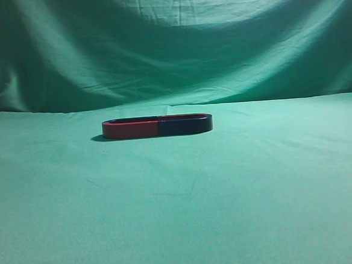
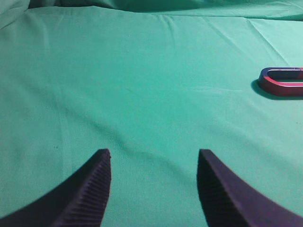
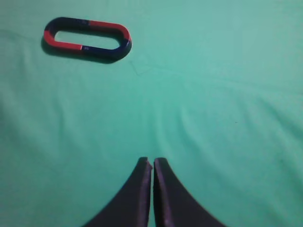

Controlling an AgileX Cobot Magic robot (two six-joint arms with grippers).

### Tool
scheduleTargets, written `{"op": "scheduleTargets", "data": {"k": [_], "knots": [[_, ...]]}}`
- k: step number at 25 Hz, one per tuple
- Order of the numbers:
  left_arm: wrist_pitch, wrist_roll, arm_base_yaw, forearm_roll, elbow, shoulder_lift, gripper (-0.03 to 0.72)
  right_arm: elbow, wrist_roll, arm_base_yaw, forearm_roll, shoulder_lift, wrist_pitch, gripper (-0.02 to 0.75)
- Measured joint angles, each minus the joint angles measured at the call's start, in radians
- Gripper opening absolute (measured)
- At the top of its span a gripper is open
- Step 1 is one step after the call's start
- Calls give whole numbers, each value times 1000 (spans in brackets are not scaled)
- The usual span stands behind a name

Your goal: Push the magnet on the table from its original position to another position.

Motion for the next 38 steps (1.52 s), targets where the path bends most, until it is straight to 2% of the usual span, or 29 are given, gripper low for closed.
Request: {"op": "scheduleTargets", "data": {"k": [5, 10, 13, 18, 26, 30, 38], "knots": [[0, 0, 0, 0, 0, 0, 372, 233, -15, 0, -5, -261, -200, 0], [0, 0, 0, 0, 0, 0, 372, 374, -15, 0, 30, -486, -272, 0], [0, 0, 0, 0, 0, 0, 372, 403, -15, 0, 73, -585, -241, 0], [0, 0, 0, 0, 0, 0, 372, 407, -15, 0, 78, -633, -205, 0], [0, 0, 0, 0, 0, 0, 372, 409, -66, 0, -33, -644, -272, 0], [0, 0, 0, 0, 0, 0, 372, 504, -69, -100, -49, -743, -405, 0], [0, 0, 0, 0, 0, 0, 372, 833, -71, -301, -51, -954, -678, 0]]}}
